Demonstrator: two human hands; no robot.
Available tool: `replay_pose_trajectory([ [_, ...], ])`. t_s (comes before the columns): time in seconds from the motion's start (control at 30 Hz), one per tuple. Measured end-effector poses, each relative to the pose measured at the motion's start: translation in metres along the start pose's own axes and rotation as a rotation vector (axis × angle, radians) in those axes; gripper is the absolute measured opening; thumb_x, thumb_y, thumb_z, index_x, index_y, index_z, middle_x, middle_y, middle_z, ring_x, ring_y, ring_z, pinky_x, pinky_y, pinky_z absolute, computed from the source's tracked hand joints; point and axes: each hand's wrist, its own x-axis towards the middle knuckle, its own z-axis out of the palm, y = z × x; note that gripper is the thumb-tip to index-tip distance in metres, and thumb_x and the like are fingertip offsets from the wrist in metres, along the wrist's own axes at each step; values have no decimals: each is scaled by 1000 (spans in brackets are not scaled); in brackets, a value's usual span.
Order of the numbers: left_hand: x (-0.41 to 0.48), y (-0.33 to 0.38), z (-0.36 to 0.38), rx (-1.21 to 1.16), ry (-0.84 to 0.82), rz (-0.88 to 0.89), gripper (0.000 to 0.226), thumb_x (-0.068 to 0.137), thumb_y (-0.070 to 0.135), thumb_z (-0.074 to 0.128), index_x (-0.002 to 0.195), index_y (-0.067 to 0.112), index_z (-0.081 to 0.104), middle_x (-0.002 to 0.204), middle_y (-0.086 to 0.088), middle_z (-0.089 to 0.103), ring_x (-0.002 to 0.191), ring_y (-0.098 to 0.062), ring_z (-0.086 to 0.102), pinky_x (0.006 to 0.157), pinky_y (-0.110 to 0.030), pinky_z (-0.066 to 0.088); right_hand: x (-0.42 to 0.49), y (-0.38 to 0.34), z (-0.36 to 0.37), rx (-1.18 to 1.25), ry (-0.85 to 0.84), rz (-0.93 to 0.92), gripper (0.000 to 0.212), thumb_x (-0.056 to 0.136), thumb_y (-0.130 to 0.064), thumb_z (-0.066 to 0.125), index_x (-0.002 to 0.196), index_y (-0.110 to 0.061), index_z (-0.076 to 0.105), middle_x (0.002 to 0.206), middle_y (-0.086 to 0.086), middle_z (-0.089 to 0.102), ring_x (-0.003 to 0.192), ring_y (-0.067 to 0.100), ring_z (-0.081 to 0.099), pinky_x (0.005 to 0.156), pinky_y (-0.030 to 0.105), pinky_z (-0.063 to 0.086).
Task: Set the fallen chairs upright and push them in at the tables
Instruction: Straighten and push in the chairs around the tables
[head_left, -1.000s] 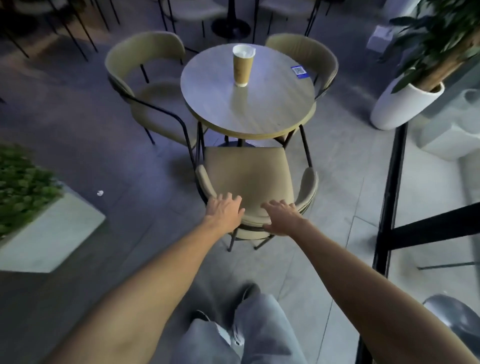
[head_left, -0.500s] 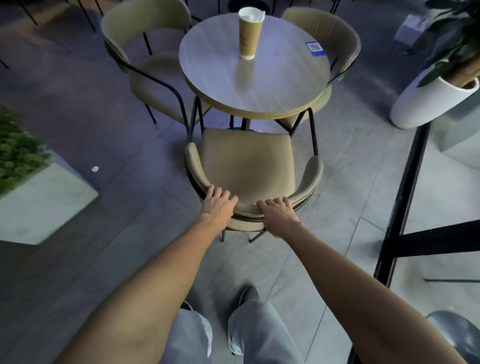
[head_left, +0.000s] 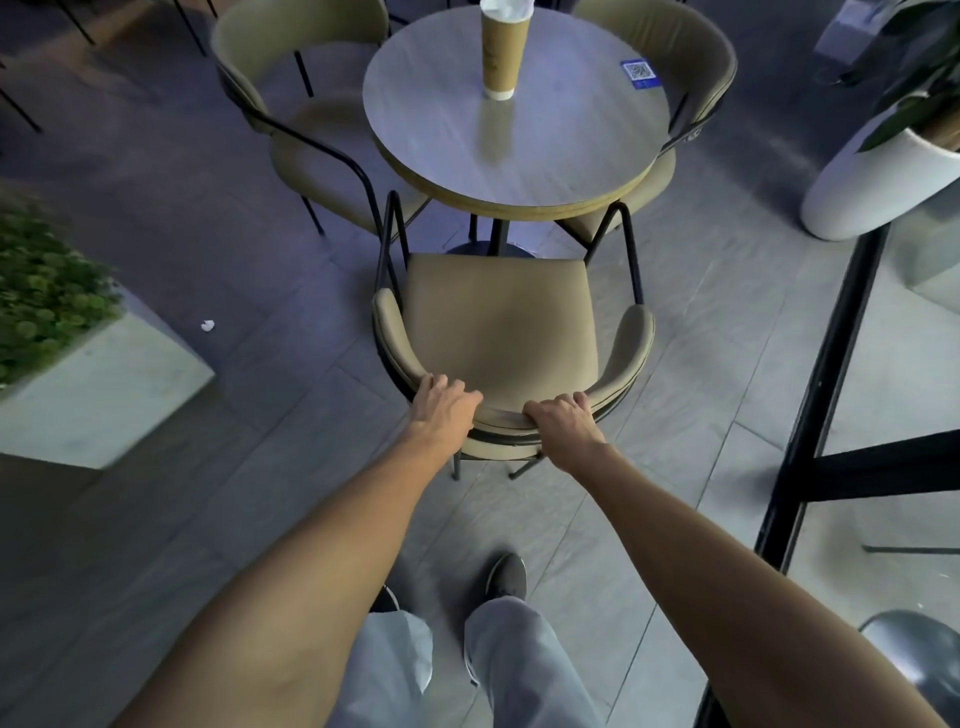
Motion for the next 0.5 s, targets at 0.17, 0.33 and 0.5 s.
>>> replay_pose_trajectory([
  [0.17, -12, 6, 5, -10, -9, -4, 27, 98, 24, 58, 124, 20, 59, 121, -8, 59, 115, -30, 49, 107, -43, 32, -11, -3, 2, -3, -19, 2, 31, 93, -1, 43, 109, -20, 60, 103, 3, 68, 107, 28, 55, 102, 43, 29],
  [0.33, -20, 11, 8, -19, -8, -15, 26, 98, 23, 56, 124, 21, 59, 120, -8, 59, 113, -29, 49, 106, -42, 32, -18, -5, 0, -10, -47, 5, 26, 94, -3, 48, 112, -18, 60, 104, 4, 67, 107, 28, 55, 106, 46, 30],
  [0.5, -28, 15, 18, -9, 1, -5, 27, 99, 24, 53, 126, 22, 58, 123, -8, 58, 113, -31, 49, 108, -44, 29, -29, -3, 5, -43, -29, -17, 26, 90, 0, 50, 110, -16, 52, 102, 4, 67, 106, 30, 56, 104, 45, 30],
])
